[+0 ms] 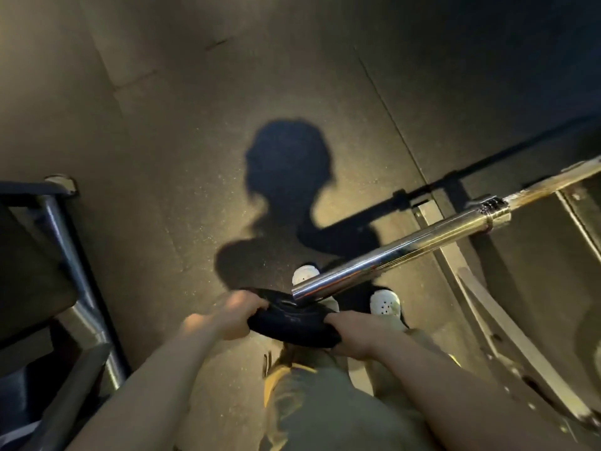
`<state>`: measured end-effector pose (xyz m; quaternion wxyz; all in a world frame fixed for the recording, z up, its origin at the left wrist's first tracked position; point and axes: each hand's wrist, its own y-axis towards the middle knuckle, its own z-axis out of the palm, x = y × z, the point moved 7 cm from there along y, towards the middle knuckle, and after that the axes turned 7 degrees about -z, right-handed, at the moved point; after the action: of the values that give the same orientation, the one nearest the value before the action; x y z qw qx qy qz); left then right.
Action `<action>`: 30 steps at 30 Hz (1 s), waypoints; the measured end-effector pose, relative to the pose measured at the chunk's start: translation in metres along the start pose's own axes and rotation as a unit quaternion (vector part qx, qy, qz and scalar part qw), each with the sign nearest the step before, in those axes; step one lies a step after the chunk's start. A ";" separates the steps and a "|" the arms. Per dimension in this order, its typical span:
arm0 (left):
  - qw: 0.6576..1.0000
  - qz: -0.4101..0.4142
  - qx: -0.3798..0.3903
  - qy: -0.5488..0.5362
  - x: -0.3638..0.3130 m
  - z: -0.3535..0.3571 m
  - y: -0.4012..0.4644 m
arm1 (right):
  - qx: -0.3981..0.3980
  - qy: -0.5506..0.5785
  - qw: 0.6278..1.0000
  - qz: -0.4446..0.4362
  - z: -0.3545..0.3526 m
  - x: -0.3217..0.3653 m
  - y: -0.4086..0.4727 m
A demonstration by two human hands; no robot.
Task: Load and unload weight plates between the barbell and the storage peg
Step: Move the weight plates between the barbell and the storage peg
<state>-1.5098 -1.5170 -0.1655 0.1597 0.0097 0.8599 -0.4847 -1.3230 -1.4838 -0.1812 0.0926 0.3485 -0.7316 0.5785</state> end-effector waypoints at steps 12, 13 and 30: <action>0.975 0.108 0.085 0.172 -0.026 -0.048 0.035 | -0.012 0.106 0.993 0.041 0.019 0.011 -0.003; 0.973 0.113 0.085 0.183 -0.025 -0.052 0.037 | -0.015 0.121 0.992 0.039 0.019 0.013 -0.003; 0.932 0.139 0.105 0.319 -0.061 -0.079 0.061 | -0.081 0.241 0.967 0.032 0.020 0.018 -0.009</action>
<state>-1.4621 -1.4100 -0.1610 -0.0590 0.2995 0.8000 -0.5166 -1.3254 -1.5097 -0.1708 0.2754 0.1665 -0.7428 0.5870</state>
